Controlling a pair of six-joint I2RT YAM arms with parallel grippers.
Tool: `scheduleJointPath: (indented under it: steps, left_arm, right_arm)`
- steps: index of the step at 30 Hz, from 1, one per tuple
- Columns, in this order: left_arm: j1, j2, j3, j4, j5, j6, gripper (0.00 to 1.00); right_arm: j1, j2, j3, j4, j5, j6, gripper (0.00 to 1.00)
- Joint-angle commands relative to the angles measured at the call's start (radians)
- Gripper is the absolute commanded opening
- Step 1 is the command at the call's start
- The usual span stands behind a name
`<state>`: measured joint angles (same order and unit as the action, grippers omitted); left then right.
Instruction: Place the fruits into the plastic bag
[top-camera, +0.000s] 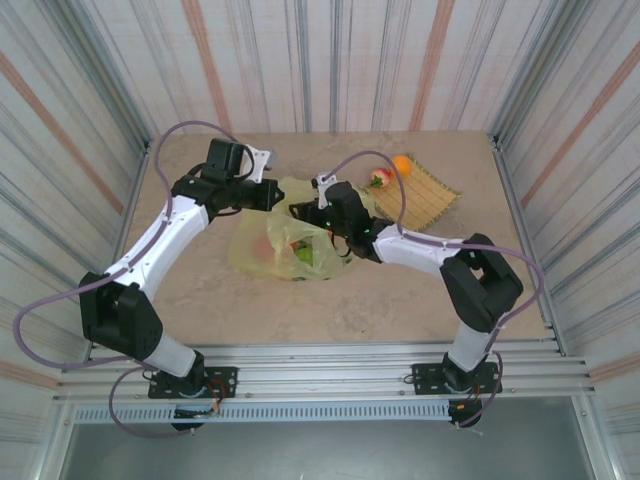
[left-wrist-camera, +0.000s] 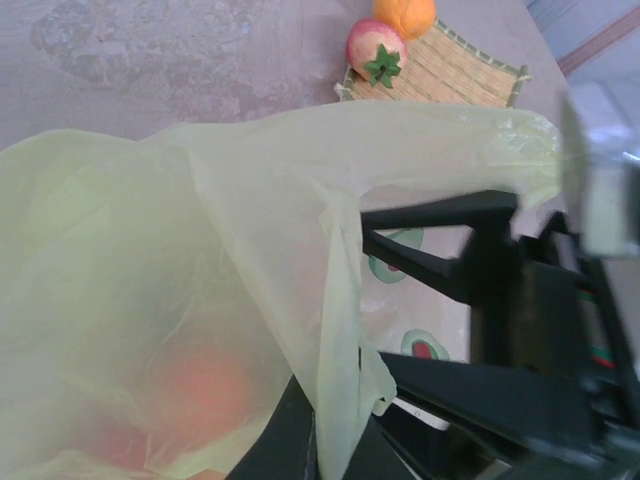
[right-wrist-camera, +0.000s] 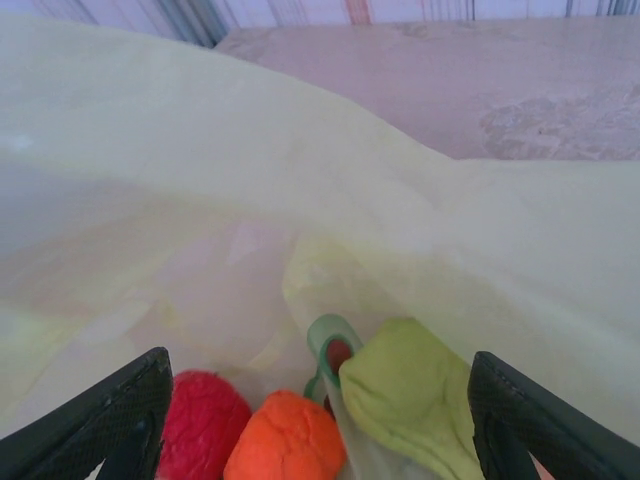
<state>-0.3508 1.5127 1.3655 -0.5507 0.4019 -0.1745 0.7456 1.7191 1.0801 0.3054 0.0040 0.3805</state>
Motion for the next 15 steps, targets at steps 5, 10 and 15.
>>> scheduleJointPath:
  steps: [5, 10, 15]
  left_arm:
    - [0.031, -0.033, -0.013, 0.025, 0.035, -0.033, 0.00]
    - [0.037, -0.035, -0.014, 0.028, 0.034, -0.031, 0.00]
    - [0.041, -0.040, -0.022, 0.042, 0.040, -0.039, 0.00]
  right_arm:
    - [-0.021, -0.195, -0.102, -0.080, -0.101, -0.084, 0.73]
    - [-0.042, -0.318, -0.107, -0.251, 0.054, -0.146, 0.72]
    - [-0.096, -0.470, -0.155, -0.284, 0.081, -0.204, 0.75]
